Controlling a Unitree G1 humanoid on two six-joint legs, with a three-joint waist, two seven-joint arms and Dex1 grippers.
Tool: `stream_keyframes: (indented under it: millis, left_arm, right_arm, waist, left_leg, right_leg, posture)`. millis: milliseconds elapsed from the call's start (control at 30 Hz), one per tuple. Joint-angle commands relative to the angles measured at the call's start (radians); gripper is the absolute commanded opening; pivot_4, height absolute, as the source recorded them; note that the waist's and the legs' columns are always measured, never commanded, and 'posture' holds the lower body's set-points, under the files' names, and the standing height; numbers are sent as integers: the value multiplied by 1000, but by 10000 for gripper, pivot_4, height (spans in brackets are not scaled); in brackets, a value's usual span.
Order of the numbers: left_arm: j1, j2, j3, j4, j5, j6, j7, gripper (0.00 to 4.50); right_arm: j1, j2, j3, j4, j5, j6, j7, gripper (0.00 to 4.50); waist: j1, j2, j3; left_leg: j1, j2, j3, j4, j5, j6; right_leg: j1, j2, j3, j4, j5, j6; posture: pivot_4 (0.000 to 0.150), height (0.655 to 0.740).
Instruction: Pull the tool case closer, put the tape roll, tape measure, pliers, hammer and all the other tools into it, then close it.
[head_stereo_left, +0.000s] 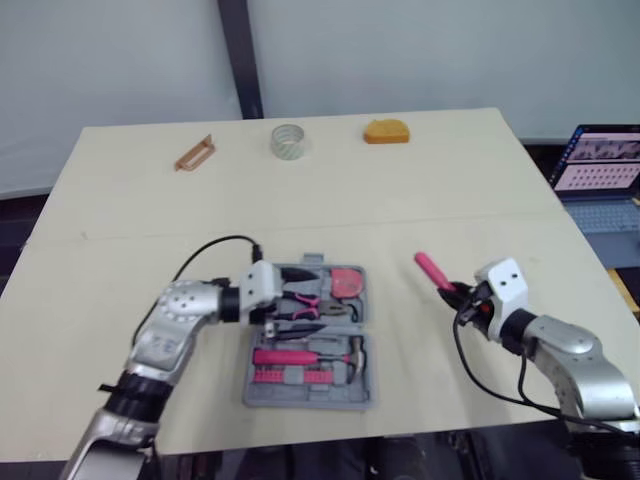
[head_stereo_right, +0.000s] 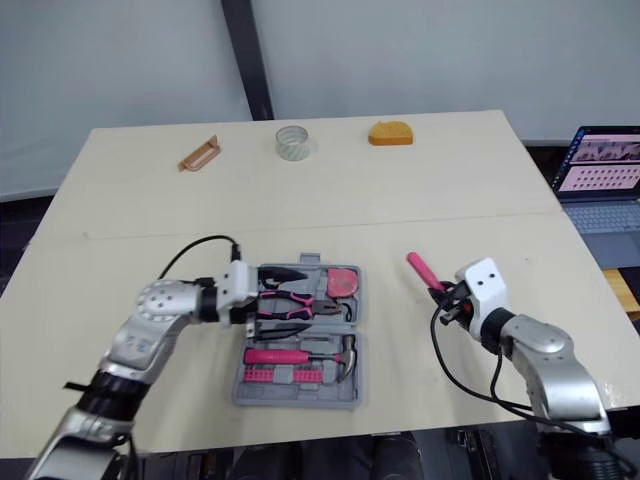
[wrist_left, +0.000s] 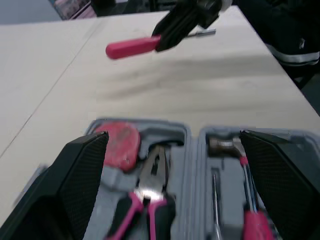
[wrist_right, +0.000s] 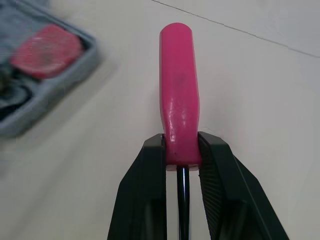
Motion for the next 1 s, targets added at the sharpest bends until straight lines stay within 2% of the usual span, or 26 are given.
stream_keyframes:
  millis: [33, 100, 200, 433, 633, 833, 1000]
  left_arm:
    - [103, 75, 103, -125, -61, 28, -11, 45000]
    - [255, 152, 232, -166, -91, 36, -29, 45000]
    - [412, 209, 354, -216, -129, 40, -43, 45000]
    - [665, 233, 516, -267, -157, -21, -109, 45000]
    - [773, 231, 557, -240, -139, -102, -159, 45000]
    - [762, 232, 539, -240, -141, -98, -150, 45000]
    - [737, 232, 520, -251, -145, -84, -139, 45000]
  right_arm:
    - [-28, -64, 42, -148, 66, 86, 82, 3812]
    - [-94, -96, 151, -237, 87, 162, 123, 3812]
    - [-180, -94, 273, -317, 106, 246, 136, 3812]
    - [-362, 28, 520, -351, 93, 431, 77, 3812]
    - [-447, 98, 690, -353, 58, 512, 46, 3812]
    - [-513, 128, 792, -342, 33, 551, 35, 3812]
    - [-562, 181, 858, -313, 9, 583, 14, 3812]
  waist:
    - [1, 0, 0]
    - [-1, 0, 1]
    - [-11, 0, 3]
    - [5, -3, 5]
    - [-3, -3, 5]
    - [-3, -4, 4]
    - [-5, -4, 4]
  left_leg:
    - [0, 0, 0, 0, 0, 0]
    - [-1, 0, -1, 1, 0, 0]
    - [0, 3, -1, -1, -1, -1]
    - [-2, 3, -1, 1, -2, -1]
    - [-4, 4, 0, 1, -2, -2]
    - [-14, 4, 1, 4, -2, -2]
    - [-14, 4, 1, 4, -2, -2]
  right_leg:
    - [0, 0, 0, 0, 0, 0]
    - [0, 0, 0, 0, 0, 0]
    - [-1, 2, -1, 0, 0, 0]
    - [-1, 2, -1, 0, 0, -1]
    - [-5, 2, -1, 1, -1, -1]
    - [-17, 2, -1, 5, 0, -2]
    - [-17, 2, -1, 6, 0, -2]
  posture:
    - [1500, 7400]
    - [1500, 7400]
    - [1500, 7400]
    - [1500, 7400]
    - [1500, 7400]
    - [1500, 7400]
    - [1500, 7400]
